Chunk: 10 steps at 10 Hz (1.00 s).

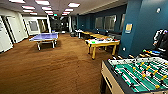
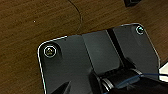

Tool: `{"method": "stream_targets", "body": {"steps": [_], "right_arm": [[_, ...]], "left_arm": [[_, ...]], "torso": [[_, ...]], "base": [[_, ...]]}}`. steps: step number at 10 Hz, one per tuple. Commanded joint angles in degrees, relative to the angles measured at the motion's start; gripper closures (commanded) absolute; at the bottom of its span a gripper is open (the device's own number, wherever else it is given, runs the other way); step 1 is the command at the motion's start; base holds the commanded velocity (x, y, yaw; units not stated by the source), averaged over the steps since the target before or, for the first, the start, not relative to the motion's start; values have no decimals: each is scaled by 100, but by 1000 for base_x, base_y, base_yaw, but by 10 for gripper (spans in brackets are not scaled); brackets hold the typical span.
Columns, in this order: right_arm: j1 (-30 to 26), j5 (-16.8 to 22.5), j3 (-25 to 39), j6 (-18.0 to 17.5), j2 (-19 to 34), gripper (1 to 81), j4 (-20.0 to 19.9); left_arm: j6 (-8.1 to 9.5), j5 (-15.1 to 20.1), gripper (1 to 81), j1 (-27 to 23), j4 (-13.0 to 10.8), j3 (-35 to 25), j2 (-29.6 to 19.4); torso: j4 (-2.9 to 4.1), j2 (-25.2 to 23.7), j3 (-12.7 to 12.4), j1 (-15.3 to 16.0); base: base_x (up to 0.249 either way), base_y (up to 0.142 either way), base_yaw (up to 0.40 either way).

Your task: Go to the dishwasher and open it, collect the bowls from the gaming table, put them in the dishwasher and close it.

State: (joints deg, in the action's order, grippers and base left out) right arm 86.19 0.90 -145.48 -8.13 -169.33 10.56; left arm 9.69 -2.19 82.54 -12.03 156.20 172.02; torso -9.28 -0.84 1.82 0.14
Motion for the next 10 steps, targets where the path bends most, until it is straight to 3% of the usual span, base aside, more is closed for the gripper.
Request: {"method": "stream_targets", "body": {"steps": [1, 10], "right_arm": [[-158, 332, 56, 22, 54, 10, 60], [-150, 314, 56, 22, 46, 10, 61]], "left_arm": [[6, 290, 10, -225, 17, -1, -9], [6, 290, 10, -225, 25, -1, -27]], "torso": [[0, 0, 2, 0], [0, -7, -2, -14]], "base": [[137, 79, 0], [139, 79, 0]]}}
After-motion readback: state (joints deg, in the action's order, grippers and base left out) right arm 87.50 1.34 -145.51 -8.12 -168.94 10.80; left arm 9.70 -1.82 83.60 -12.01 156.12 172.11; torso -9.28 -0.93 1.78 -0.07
